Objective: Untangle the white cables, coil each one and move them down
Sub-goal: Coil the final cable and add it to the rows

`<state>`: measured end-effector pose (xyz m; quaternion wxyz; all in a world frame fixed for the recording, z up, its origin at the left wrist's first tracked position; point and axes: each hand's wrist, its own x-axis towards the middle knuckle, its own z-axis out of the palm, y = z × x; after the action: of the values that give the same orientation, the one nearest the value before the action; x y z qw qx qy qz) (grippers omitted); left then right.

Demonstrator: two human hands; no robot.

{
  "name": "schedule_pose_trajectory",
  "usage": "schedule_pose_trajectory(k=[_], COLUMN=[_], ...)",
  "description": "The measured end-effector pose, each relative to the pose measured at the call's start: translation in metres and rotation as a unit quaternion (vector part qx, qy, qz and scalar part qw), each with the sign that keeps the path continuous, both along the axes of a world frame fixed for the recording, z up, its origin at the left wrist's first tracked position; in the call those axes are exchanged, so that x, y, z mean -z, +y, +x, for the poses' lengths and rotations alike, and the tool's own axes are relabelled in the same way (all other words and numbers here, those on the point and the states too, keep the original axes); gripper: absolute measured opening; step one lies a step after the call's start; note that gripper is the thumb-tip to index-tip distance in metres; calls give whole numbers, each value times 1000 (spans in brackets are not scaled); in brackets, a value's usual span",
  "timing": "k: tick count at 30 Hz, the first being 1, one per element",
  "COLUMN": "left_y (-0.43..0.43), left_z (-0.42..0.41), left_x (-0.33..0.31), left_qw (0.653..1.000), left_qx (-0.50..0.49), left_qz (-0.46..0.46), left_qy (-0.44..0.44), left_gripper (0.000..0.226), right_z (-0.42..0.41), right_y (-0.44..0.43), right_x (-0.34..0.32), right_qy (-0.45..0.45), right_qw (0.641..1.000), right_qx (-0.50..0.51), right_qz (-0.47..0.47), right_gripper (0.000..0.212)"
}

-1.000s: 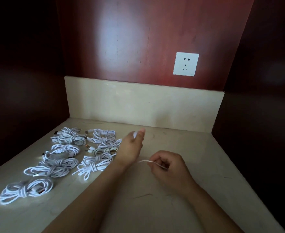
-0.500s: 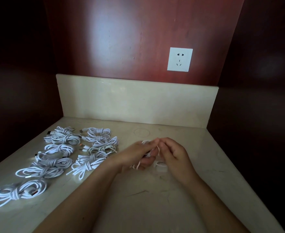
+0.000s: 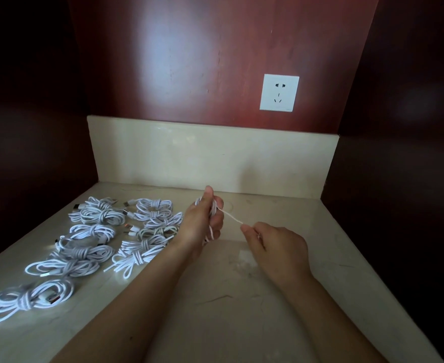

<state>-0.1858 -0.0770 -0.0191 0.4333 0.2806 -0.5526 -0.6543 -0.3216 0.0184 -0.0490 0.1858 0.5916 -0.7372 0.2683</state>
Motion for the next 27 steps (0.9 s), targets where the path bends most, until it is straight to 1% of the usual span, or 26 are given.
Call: schedule_pose_trajectory(k=[2,4,7,9,11,14,16,17,18,19,20,21,22,25,27], left_y=[1,0,-6,-7,-4,5,8,8,8,9,9,9,10,12,13], left_z=[0,2,6,6,2,-4,-5,-4,-3,-2,-2,-3,-3,-4,-4], left_x=[0,-1,-2,0,4,8,9,8,7,7,6,6,7,8,9], left_qw=[996,992,989,986,981,976,978,980,981,981,979,978,975,970,966], left_qx=[-47,-83,-115,-110,-87,-44,-16,0,17,35,52,68,81,108,98], left_qz=[-45,-57,-48,-62,-98,-129,-133,-132,-131,-132,-134,-137,-142,-160,-178], left_qy=[-60,-80,-84,-107,-143,-169,-159,-151,-144,-141,-141,-145,-147,-147,-160], left_gripper=[45,46,46,46,46,45,45,45,46,47,48,49,49,50,58], right_z=[4,4,-1,-3,-1,8,13,13,13,13,12,11,10,12,11], right_y=[-1,-2,-3,-2,-2,-4,-5,-5,-6,-6,-5,-5,-5,-5,-5], right_x=[-1,-2,-2,-3,-4,-1,3,4,6,6,5,4,1,-6,-6], right_qy=[13,35,26,17,9,-27,-78,-122,-186,-261,-335,-391,-429,-480,-489], right_qw=[999,997,991,991,996,995,989,983,971,951,925,900,880,847,838], right_qx=[26,52,79,78,38,-80,-129,-140,-151,-165,-181,-192,-200,-223,-236], right_qz=[24,40,103,109,79,43,13,-1,-8,-7,-13,-28,-43,-55,-54], right_gripper=[60,61,48,40,36,38,39,35,28,24,27,31,33,32,32])
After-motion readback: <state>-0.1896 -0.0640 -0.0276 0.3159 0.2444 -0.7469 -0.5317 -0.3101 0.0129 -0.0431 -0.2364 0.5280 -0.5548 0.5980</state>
